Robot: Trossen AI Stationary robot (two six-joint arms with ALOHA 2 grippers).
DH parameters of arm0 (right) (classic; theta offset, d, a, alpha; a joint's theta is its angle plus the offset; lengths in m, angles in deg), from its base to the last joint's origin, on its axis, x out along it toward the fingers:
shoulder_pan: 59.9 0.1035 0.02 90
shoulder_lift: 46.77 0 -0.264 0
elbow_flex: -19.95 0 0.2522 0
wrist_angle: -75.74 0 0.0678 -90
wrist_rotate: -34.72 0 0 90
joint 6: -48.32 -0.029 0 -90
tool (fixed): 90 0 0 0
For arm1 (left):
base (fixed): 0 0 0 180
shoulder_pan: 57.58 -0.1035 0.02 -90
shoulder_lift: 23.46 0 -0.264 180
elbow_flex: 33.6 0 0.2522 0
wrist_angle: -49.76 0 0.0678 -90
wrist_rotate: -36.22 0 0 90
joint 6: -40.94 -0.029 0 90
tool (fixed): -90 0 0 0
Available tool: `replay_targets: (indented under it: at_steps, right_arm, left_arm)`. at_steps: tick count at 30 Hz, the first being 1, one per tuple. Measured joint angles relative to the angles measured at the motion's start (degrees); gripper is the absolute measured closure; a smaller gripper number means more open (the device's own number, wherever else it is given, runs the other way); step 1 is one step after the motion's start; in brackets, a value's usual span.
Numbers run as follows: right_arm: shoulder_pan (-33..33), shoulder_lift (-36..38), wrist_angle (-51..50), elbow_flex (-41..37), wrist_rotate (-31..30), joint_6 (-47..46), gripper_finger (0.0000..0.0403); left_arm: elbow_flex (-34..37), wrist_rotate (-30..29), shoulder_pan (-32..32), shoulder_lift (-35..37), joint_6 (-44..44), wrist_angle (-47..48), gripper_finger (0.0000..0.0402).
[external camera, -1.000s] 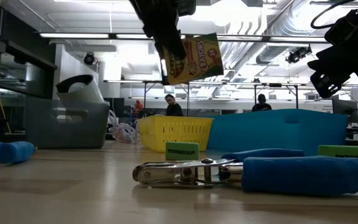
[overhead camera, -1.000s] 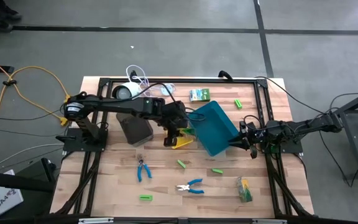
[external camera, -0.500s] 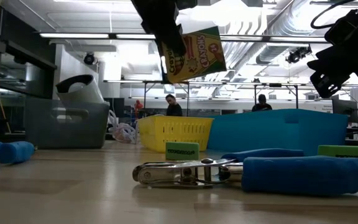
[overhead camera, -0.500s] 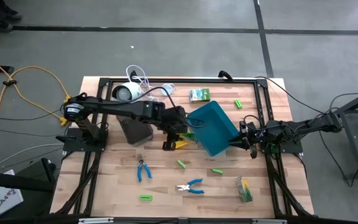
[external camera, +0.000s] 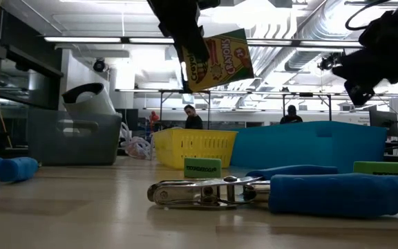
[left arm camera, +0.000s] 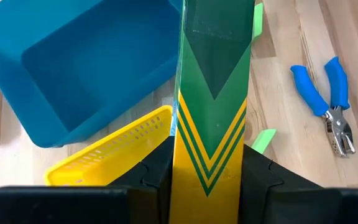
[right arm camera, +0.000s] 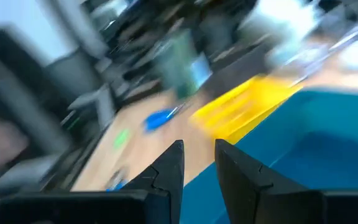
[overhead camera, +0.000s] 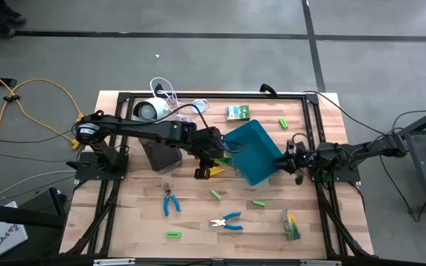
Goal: Pick & Place School Supplies
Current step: Put the crayons box into the blue bin
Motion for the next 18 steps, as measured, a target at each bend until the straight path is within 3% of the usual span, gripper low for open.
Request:
replay_targets:
  at_steps: [3,6,12,18]
  right_arm:
    - [0.0,0.0,1.7,0.0,-10.2,-2.1,0.0320]
    - [0.0,0.0,3.1,0.0,-11.6,-0.3,0.0320]
    - [0.0,-3.8,11.8,0.0,-8.9,5.7,0.0320]
    - [0.0,-14.5,21.2,2.5,-4.2,12.7,0.0320]
  left_arm:
    - [0.0,0.0,0.0,0.0,0.1,-0.3,0.0291]
    - [0.0,0.0,0.0,0.0,0.2,-0.9,0.0291]
    - [0.0,0.0,0.0,0.0,0.3,-0.8,0.0291]
    - [0.0,0.0,0.0,0.0,1.6,-1.0,0.0291]
